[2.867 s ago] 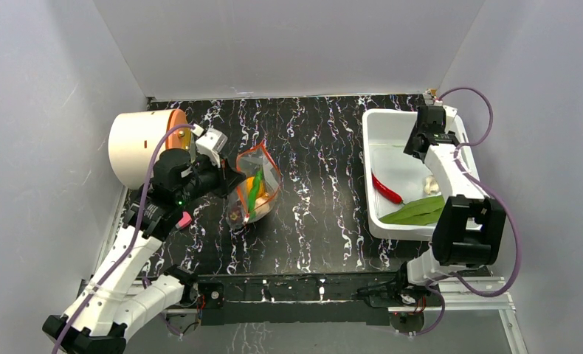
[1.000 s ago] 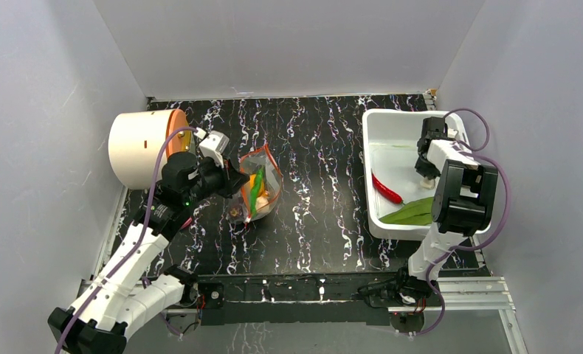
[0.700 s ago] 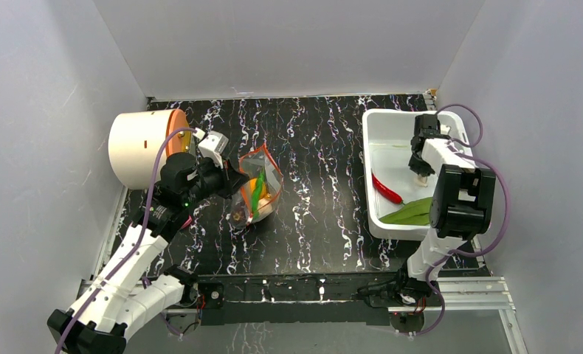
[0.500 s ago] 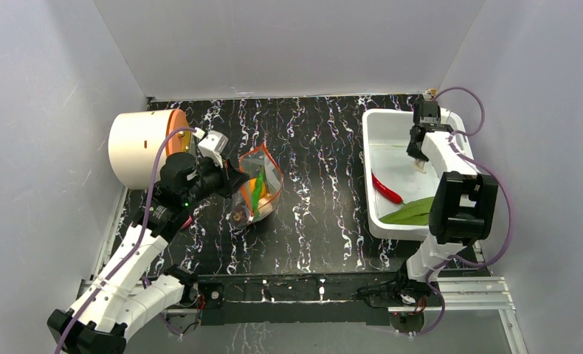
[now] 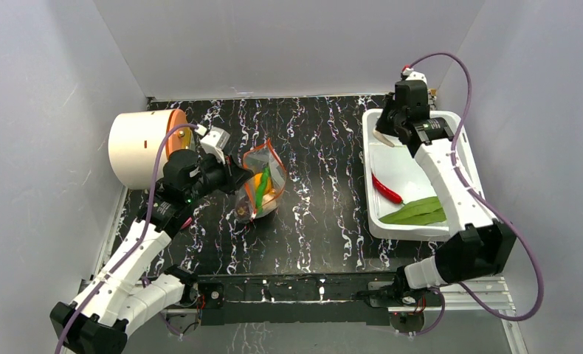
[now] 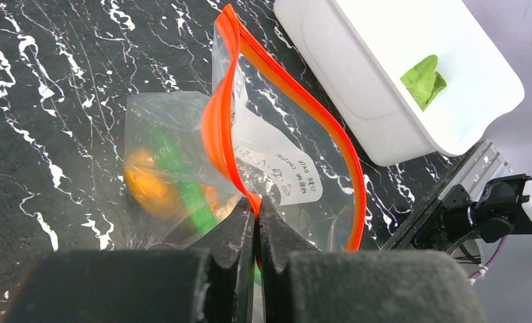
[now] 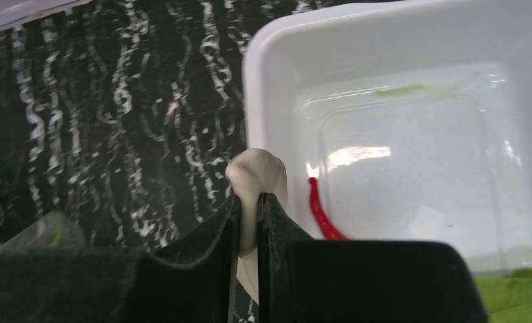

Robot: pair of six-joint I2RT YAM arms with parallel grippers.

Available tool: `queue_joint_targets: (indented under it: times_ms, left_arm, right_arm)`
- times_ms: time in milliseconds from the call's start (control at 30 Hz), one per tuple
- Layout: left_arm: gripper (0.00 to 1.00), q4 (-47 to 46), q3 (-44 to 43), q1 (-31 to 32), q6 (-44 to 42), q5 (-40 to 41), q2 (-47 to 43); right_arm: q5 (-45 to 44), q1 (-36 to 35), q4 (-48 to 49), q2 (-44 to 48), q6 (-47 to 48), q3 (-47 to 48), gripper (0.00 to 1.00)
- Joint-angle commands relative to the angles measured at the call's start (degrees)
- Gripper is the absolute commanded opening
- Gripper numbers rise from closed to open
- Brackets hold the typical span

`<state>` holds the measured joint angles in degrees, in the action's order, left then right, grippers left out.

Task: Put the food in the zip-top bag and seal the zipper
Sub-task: Place the fake vegetable in the zipper food storage bag.

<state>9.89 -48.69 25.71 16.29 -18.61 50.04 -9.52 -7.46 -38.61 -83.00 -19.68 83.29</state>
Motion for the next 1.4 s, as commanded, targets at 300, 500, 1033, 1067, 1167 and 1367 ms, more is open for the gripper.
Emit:
queue_joint_targets:
  times_ms: [300, 500, 1033, 1067, 1167, 1367]
  left_arm:
    - [0.00, -2.0, -1.0, 0.3, 1.9, -2.9, 1.2]
    - [0.00, -3.3, 0.3, 0.3, 3.3, -3.9, 1.4]
    - [0.00, -2.9, 1.0, 0.3, 5.8, -5.3, 1.6]
    - [0.00, -3.0, 1.2, 0.3, 6.1, -5.4, 1.6]
    - [0.00, -4.0, 1.9, 0.3, 7.3, -6.0, 1.3]
    - [0.00, -3.8, 1.8, 0.3, 8.0, -6.7, 0.7]
  right_arm:
    - [19.9, -12.9, 10.6, 17.7, -16.5, -11.1, 0.01]
    - [20.2, -23.7, 15.9, 18.2, -22.9, -14.5, 0.01]
    - [17.5, -36.1, 27.2, 14.6, -33.4, -14.6, 0.03]
    - [17.2, -36.6, 27.1, 13.9, -34.1, -14.5, 0.03]
    - [15.8, -38.0, 26.7, 12.5, -36.2, -14.4, 0.03]
    - [12.2, -40.4, 27.5, 9.5, -38.1, -14.2, 0.06]
